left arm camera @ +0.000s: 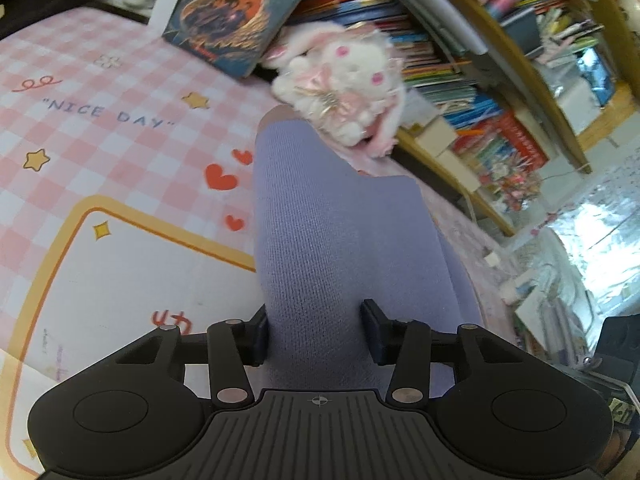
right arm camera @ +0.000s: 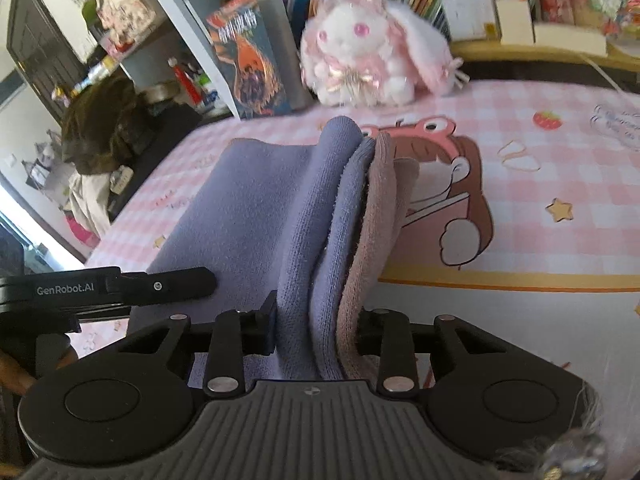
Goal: Fold clothes
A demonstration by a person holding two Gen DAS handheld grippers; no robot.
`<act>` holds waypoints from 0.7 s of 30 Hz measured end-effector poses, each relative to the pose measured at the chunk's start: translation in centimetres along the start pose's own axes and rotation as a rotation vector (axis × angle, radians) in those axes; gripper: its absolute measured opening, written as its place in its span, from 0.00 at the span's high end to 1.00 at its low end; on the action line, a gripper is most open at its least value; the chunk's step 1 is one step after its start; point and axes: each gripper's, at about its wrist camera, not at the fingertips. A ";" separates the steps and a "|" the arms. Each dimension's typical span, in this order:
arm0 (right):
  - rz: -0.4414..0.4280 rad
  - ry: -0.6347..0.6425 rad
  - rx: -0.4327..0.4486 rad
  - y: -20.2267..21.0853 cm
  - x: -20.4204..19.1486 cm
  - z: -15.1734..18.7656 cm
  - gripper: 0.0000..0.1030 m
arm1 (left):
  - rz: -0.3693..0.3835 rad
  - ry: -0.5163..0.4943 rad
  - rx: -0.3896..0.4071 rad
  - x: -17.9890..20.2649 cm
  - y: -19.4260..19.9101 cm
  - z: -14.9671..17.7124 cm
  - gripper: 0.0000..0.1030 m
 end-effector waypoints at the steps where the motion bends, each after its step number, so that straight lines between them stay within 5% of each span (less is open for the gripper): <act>1: -0.001 0.000 0.014 0.5 0.0 0.1 0.71 | 0.006 -0.008 0.005 0.3 0.1 0.1 0.57; 21: 0.078 -0.076 0.088 4.2 1.4 2.7 0.71 | 0.089 -0.114 -0.064 3.1 -1.6 0.5 0.57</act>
Point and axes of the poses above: each gripper's, at about its wrist camera, not at the fingertips, and y roughly against the way its jaws point, x to its right, z to its underside, and after that the axes turned 6 degrees about -x, right-handed
